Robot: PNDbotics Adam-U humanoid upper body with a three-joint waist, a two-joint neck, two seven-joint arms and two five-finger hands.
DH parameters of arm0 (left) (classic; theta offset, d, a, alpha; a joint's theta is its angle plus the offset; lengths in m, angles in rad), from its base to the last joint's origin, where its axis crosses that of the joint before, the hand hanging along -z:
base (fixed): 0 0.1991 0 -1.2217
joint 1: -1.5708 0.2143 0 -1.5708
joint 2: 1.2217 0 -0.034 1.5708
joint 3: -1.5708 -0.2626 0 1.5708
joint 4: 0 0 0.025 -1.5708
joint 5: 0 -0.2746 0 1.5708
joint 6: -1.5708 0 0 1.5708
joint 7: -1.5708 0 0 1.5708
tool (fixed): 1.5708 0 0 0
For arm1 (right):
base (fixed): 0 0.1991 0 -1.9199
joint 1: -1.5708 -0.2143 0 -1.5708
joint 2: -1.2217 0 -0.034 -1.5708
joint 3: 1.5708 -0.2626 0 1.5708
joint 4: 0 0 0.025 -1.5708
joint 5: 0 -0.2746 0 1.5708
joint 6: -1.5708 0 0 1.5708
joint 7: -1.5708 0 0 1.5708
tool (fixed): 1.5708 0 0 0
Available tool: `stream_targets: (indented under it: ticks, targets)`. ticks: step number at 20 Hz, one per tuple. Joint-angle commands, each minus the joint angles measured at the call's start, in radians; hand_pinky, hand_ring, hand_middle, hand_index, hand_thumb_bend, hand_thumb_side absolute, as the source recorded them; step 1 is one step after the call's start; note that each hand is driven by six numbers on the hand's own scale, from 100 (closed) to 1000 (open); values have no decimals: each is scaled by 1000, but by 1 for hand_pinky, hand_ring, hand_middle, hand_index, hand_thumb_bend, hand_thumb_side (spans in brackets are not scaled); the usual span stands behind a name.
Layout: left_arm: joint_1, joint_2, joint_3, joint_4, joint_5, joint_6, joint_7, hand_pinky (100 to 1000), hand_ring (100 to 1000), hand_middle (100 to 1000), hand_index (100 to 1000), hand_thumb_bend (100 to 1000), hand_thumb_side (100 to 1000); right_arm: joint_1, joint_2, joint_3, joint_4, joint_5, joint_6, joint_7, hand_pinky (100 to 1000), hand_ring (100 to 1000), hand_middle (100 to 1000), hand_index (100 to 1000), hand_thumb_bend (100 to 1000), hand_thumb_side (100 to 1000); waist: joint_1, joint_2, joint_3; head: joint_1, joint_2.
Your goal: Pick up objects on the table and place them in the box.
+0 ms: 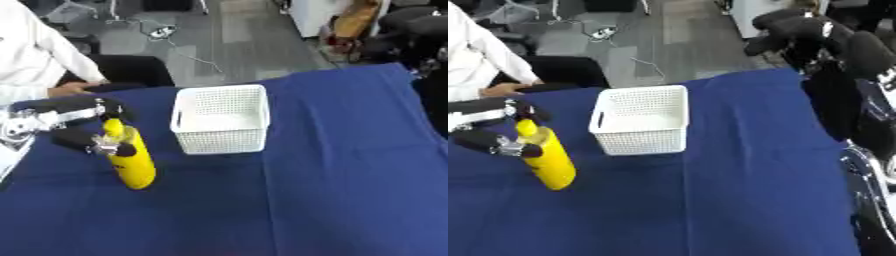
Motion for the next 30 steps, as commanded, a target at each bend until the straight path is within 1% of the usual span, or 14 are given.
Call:
stream_targets:
  ticks: [1,6,14,23,30]
  targets:
    - [-14,17,18,4,14,0,10,774,759,833,934,704,846,-22,-3,-5,-15,0,-2,4,857,721,791,798,242,1000,-2,-10,-1,7,-14]
    - [-22,26,24,15,33,3,10,772,760,833,937,702,851,-26,-1,-6,-15,0,-3,4,857,721,791,799,233,1000,-3,-4,-2,11,-23]
    - [-39,47,39,18,62,15,-51,770,759,831,939,690,858,-36,4,-9,-15,1,-4,3,858,721,791,799,232,1000,-3,11,-10,15,-42]
    - [-40,50,56,39,112,23,-58,757,766,837,946,670,860,-43,6,-10,-15,6,0,10,861,721,791,799,234,1000,-7,26,-15,19,-58]
    - [-40,51,57,48,122,23,-66,756,764,838,950,662,862,-45,5,-10,-15,9,2,16,862,721,791,800,234,1000,-9,31,-16,20,-60]
